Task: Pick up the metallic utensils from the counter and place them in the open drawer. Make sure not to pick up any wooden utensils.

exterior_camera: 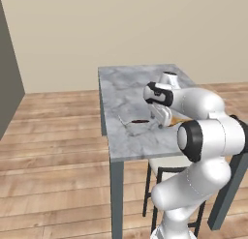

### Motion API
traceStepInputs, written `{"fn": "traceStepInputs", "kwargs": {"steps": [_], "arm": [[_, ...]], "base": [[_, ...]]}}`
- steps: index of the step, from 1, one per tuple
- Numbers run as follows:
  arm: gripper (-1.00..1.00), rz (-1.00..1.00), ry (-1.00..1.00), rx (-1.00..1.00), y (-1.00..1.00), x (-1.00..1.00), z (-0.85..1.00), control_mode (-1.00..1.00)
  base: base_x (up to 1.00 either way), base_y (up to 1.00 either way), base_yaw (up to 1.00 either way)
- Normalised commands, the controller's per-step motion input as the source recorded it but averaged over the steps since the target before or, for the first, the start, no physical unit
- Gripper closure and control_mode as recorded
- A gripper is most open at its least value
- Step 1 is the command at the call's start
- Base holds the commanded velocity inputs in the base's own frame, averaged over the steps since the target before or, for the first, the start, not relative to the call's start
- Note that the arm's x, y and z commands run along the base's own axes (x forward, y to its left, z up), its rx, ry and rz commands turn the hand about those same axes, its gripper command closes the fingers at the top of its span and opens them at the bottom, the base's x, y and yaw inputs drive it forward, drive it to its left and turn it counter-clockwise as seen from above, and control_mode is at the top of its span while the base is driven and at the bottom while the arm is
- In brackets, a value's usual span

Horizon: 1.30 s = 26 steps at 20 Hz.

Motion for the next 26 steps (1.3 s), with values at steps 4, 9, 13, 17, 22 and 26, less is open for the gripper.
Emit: {"fn": "traceStepInputs", "kwargs": {"steps": [4,9,13,17,22,26], "arm": [[-1.0,0.0,0.0,0.0,0.0,0.22,-0.2,-1.0],[-1.0,0.0,0.0,0.0,0.0,0.29,-0.09,-1.0],[-1.0,0.0,0.0,0.0,0.0,0.31,-0.02,-1.0],[-1.0,0.0,0.0,0.0,0.0,0.33,-0.01,-1.0],[-1.0,0.0,0.0,0.0,0.0,0.29,-0.08,-1.0],[-1.0,0.0,0.0,0.0,0.0,0.25,-0.15,-1.0]], "base": [[0.0,0.0,0.0],[0.0,0.0,0.0],[0.0,0.0,0.0],[0.0,0.0,0.0],[0.0,0.0,0.0],[0.0,0.0,0.0]]}}
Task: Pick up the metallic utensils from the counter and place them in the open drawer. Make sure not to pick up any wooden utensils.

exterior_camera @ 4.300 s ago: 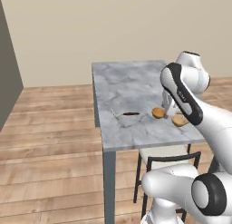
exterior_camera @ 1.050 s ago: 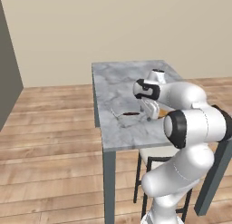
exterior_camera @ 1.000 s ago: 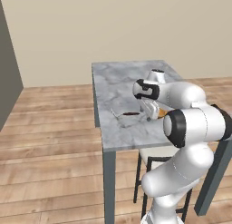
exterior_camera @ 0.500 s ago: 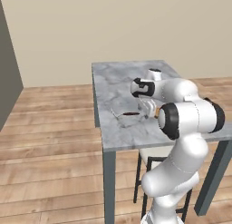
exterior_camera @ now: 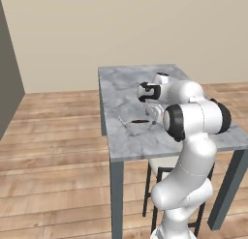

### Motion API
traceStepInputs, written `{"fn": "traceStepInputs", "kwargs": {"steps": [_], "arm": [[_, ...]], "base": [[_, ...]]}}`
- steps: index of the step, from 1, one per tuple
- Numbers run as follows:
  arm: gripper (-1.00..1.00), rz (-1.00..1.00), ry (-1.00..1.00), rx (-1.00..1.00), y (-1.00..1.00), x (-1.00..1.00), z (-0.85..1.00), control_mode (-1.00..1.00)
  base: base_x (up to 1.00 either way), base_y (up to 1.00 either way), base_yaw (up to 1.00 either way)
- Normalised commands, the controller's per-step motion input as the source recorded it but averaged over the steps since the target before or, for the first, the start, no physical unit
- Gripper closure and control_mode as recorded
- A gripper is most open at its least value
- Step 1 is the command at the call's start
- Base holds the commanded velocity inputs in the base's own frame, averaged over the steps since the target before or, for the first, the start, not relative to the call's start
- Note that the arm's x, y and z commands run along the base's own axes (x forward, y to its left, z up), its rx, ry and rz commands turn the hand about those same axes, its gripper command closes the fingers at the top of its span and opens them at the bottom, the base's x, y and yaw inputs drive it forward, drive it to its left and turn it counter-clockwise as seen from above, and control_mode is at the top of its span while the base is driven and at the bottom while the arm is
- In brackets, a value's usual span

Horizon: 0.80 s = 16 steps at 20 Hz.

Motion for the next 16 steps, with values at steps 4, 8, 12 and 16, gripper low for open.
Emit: {"fn": "traceStepInputs", "kwargs": {"steps": [4,8,12,16], "arm": [[-1.0,0.0,0.0,0.0,0.0,0.2,-0.19,-1.0],[-1.0,0.0,0.0,0.0,0.0,0.24,-0.19,-1.0],[-1.0,0.0,0.0,0.0,0.0,0.26,-0.16,-1.0],[-1.0,0.0,0.0,0.0,0.0,0.24,-0.14,-1.0]], "base": [[0.0,0.0,0.0],[0.0,0.0,0.0],[0.0,0.0,0.0],[0.0,0.0,0.0]]}}
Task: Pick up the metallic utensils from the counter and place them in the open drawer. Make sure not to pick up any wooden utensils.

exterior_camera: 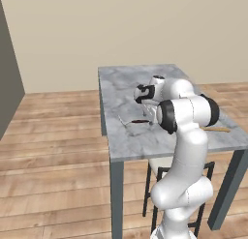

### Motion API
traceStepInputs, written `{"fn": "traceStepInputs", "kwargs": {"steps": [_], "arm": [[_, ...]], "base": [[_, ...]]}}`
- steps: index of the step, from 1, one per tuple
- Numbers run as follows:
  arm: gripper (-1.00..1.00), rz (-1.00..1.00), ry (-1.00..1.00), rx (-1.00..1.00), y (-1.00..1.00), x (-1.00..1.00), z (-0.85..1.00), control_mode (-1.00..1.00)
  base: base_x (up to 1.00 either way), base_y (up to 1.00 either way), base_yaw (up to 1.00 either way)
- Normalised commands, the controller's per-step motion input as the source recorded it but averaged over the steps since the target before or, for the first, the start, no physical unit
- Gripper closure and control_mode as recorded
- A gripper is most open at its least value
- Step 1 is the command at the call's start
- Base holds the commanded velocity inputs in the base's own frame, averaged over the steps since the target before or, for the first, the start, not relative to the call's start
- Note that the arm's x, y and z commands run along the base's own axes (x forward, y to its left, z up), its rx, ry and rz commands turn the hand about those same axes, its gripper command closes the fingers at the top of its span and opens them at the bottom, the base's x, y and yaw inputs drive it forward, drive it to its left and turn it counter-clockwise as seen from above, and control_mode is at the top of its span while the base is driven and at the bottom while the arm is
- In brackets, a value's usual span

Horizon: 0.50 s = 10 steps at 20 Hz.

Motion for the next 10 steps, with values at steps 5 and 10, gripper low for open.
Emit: {"fn": "traceStepInputs", "kwargs": {"steps": [5,10], "arm": [[-1.0,0.0,0.0,0.0,0.0,0.25,-0.13,-1.0],[-1.0,0.0,0.0,0.0,0.02,0.24,-0.15,-1.0]], "base": [[0.0,0.0,0.0],[0.0,0.0,0.0]]}}
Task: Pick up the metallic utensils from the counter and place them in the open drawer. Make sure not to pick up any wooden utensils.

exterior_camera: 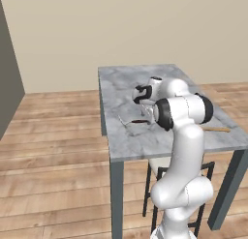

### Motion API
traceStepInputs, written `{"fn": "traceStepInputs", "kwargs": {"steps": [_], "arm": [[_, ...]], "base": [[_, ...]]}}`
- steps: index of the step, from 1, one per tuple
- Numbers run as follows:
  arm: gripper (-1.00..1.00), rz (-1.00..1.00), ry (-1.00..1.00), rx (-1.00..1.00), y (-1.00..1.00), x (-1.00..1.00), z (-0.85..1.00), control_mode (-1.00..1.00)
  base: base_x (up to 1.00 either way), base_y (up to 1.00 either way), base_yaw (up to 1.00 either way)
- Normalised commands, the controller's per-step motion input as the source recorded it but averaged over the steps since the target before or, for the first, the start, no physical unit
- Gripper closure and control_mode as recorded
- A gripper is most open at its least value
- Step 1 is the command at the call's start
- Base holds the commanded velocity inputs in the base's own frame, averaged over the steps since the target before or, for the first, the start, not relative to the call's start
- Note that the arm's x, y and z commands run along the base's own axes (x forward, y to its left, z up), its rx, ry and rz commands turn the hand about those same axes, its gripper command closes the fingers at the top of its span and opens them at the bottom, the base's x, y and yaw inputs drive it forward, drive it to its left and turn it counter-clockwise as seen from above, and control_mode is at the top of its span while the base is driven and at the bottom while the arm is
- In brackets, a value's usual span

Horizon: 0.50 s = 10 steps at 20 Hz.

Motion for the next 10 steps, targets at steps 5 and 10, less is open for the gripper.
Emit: {"fn": "traceStepInputs", "kwargs": {"steps": [5,10], "arm": [[-1.0,0.0,0.0,0.0,0.01,0.21,-0.14,-1.0],[-1.0,0.0,0.0,0.0,0.01,0.18,-0.12,-1.0]], "base": [[0.0,0.0,0.0],[0.0,0.0,0.0]]}}
